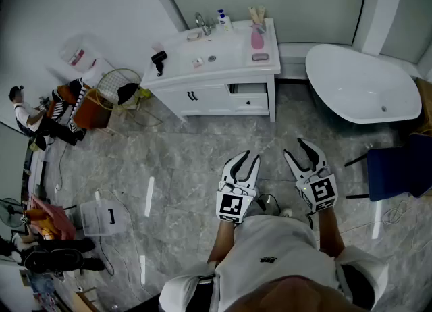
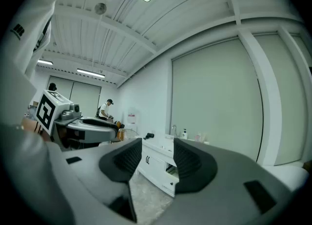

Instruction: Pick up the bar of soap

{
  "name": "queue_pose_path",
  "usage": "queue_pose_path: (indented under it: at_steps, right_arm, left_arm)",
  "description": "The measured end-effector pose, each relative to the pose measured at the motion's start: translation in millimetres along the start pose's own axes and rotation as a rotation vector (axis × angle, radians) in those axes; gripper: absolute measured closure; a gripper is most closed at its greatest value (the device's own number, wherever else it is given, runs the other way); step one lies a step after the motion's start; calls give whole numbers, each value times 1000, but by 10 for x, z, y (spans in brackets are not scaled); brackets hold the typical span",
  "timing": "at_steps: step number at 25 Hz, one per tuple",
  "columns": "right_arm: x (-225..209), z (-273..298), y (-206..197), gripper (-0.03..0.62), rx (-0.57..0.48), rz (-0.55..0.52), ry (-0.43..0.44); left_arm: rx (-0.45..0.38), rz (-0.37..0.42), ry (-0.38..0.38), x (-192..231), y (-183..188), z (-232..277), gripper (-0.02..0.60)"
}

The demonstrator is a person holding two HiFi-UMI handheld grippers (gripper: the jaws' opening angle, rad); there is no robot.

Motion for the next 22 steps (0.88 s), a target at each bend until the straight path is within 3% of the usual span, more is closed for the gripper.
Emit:
queue_pose_path:
  at_steps: [9,22]
  right_arm:
    - [-117,148,-114,375,6,17,20]
    - [-143,1130,44,373,44,41,-27]
  left_arm:
    - [0,12,1,19,-12,251,459]
    - [13,35,-66,1026,-115,832,459]
Point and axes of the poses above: the fingertips, and each gripper's own axes: z forward along the fingers, x to its left, y out of its top, the point moved 9 cm from there along -z, backward along the fingers, and after that the axes turned 12 degrees about x, right-handed, at the moved point
